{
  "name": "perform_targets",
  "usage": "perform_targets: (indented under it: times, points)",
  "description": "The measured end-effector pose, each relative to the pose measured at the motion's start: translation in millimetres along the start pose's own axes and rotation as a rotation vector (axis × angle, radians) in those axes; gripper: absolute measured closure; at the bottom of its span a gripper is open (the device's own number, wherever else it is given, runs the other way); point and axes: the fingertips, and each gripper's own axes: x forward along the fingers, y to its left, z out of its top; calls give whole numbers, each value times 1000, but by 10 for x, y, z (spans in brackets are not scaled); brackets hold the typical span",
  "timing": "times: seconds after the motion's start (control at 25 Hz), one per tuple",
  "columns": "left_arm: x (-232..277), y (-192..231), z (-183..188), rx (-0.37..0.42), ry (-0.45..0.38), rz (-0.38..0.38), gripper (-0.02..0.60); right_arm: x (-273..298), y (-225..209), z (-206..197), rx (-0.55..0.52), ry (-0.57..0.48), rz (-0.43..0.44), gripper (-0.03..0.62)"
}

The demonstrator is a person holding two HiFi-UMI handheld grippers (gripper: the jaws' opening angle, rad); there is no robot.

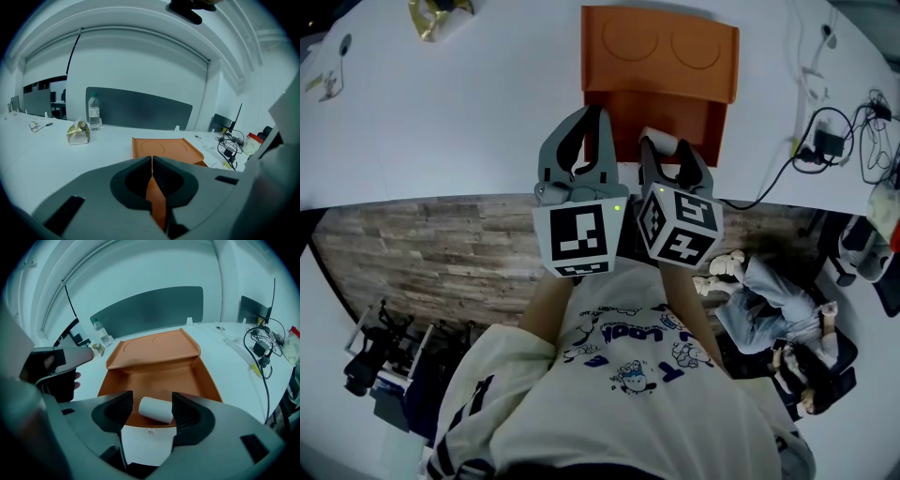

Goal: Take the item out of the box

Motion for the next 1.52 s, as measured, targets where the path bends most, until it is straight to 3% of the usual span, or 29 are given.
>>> perform_targets:
  times: [1.04, 1.52]
  points:
    - [167, 211, -162, -46, 72, 29, 560, 178, -115, -177, 76, 142, -55, 306]
    - [233, 286, -224, -49, 100, 39, 560, 254, -78, -212, 60, 183, -79, 306]
